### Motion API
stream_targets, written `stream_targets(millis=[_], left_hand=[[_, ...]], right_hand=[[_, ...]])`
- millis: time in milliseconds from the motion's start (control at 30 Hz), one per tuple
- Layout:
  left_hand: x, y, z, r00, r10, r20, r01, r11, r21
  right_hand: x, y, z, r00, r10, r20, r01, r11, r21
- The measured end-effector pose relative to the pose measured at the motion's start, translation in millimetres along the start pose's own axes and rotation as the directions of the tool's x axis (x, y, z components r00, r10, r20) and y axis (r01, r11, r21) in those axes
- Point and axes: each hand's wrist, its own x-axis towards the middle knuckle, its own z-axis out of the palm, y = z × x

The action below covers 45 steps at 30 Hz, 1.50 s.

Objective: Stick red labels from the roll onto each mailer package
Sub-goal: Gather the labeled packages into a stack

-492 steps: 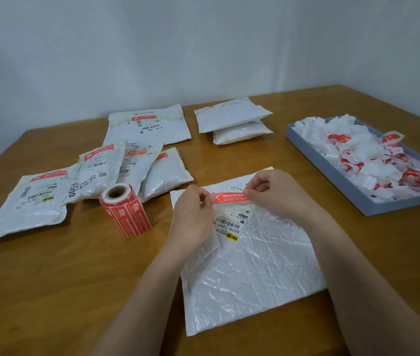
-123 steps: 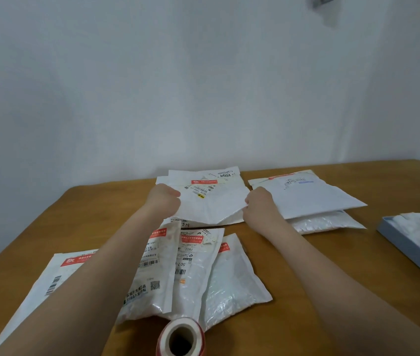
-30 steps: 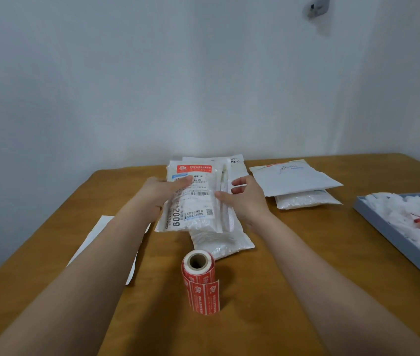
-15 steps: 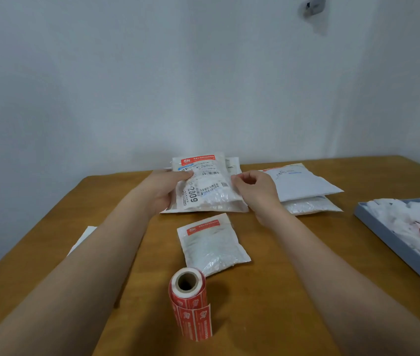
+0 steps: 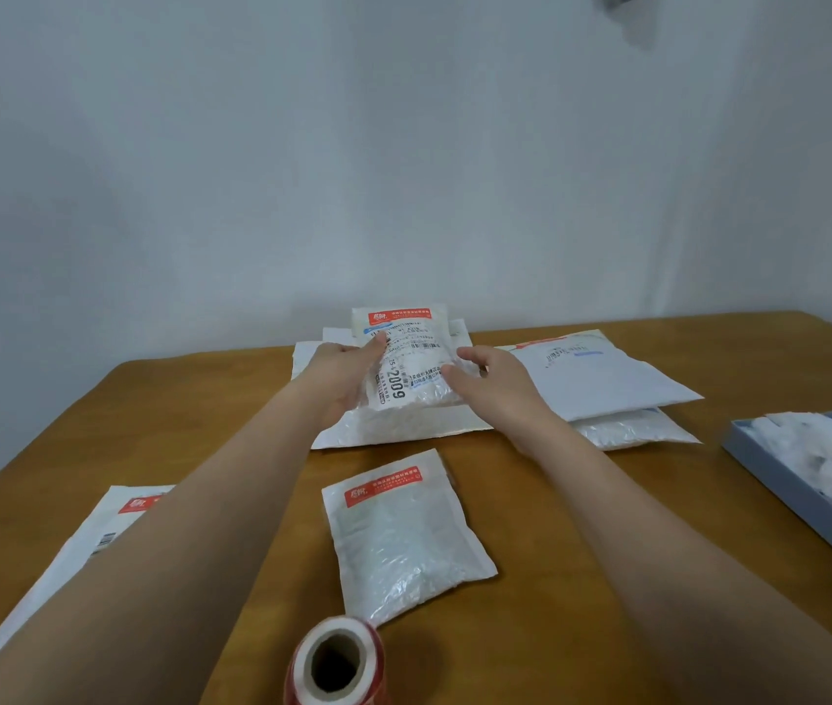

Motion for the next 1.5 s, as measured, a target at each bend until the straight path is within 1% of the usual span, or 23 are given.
stream_targets(millis=[133, 233, 300, 333, 400, 433, 533, 567, 633, 700, 733, 767, 833, 867, 900, 1000, 1133, 1200, 1267, 1400, 1500], left_hand=[[8.5, -0.4, 4.6, 0.995, -0.014, 0.094, 0.016, 1.0, -0.02], [13.1, -5.0, 11.4, 0.994, -0.041, 0.102, 0.038, 0.999, 0.033], [17.8, -8.8, 16.7, 0.997, -0.067, 0.046, 0.061, 0.991, 0.119], [18.9, -9.9, 18.2, 0.998, -0.063, -0.006, 0.063, 0.983, 0.175], [17.0, -8.1, 19.2, 0.994, -0.013, -0.109, 0.047, 0.948, 0.314], [17.3, -6.2, 19.3, 0.994, 0.007, -0.106, 0.031, 0.937, 0.349], [17.3, 0.9, 24.4, 0.996, 0.077, 0.04, -0.085, 0.951, 0.297], [14.8, 3.0, 26.8, 0.993, 0.098, 0.064, -0.112, 0.957, 0.269], [12.8, 5.0, 32.7, 0.99, 0.125, 0.066, -0.136, 0.967, 0.214], [10.3, 5.9, 37.7, 0.991, 0.125, 0.046, -0.132, 0.974, 0.182], [9.8, 5.8, 38.8, 0.992, 0.116, 0.043, -0.121, 0.977, 0.177], [10.5, 5.3, 39.4, 0.994, 0.098, 0.043, -0.105, 0.978, 0.18], [9.6, 5.0, 39.7, 0.997, 0.065, 0.038, -0.071, 0.98, 0.186], [8.9, 5.1, 40.0, 0.998, 0.053, 0.036, -0.059, 0.979, 0.194], [8.5, 5.0, 40.6, 0.999, 0.041, 0.032, -0.047, 0.977, 0.21], [9.5, 2.0, 42.5, 1.0, 0.012, 0.025, -0.018, 0.972, 0.236], [11.5, 0.7, 43.3, 1.0, -0.011, 0.008, 0.009, 0.976, 0.216], [12.1, 1.4, 42.9, 1.0, -0.012, 0.0, 0.011, 0.981, 0.191], [13.9, 1.5, 43.0, 1.0, -0.011, -0.01, 0.013, 0.986, 0.168], [17.8, 2.1, 43.2, 1.0, -0.01, -0.028, 0.014, 0.993, 0.119], [21.9, 3.4, 42.4, 0.998, -0.008, -0.057, 0.009, 1.0, 0.02]], right_hand=[[12.6, 2.6, 0.8, 0.999, -0.047, -0.007, 0.045, 0.991, -0.128], [19.0, 6.3, 6.2, 0.999, -0.037, 0.022, 0.04, 0.983, -0.178], [21.1, 9.3, 11.7, 0.998, -0.005, 0.056, 0.017, 0.978, -0.208], [21.7, 10.4, 14.4, 0.998, 0.006, 0.065, 0.008, 0.976, -0.219], [22.1, 11.1, 18.1, 0.998, 0.013, 0.06, 0.001, 0.973, -0.232], [22.0, 10.6, 18.8, 0.998, 0.008, 0.056, 0.005, 0.972, -0.235], [19.9, 6.7, 16.9, 0.999, -0.029, 0.043, 0.038, 0.973, -0.229], [19.4, 5.8, 15.6, 0.998, -0.039, 0.039, 0.047, 0.973, -0.226], [20.1, 7.1, 13.3, 0.998, -0.044, 0.037, 0.052, 0.967, -0.251], [21.6, 11.7, 9.9, 1.0, 0.006, 0.031, 0.004, 0.948, -0.318], [21.1, 13.8, 6.7, 0.999, 0.049, 0.02, -0.038, 0.923, -0.384], [19.9, 15.4, 2.6, 0.996, 0.094, 0.0, -0.083, 0.875, -0.476], [14.2, 16.7, -7.2, 0.987, 0.154, -0.043, -0.143, 0.733, -0.665], [10.9, 17.4, -11.5, 0.984, 0.17, -0.055, -0.157, 0.68, -0.717], [7.3, 17.9, -15.4, 0.983, 0.175, -0.064, -0.164, 0.65, -0.742], [-2.1, 21.9, -24.7, 0.98, 0.175, -0.091, -0.181, 0.619, -0.765], [-12.2, 28.4, -35.0, 0.943, 0.332, -0.014, -0.21, 0.563, -0.8], [-13.9, 33.4, -36.4, 0.933, 0.36, 0.013, -0.198, 0.543, -0.816], [-13.7, 38.0, -35.8, 0.948, 0.317, -0.011, -0.192, 0.546, -0.815], [-8.7, 48.9, -31.4, 0.979, 0.196, -0.061, -0.167, 0.593, -0.787], [-3.1, 55.4, -28.3, 0.985, 0.124, -0.116, -0.168, 0.624, -0.763]])
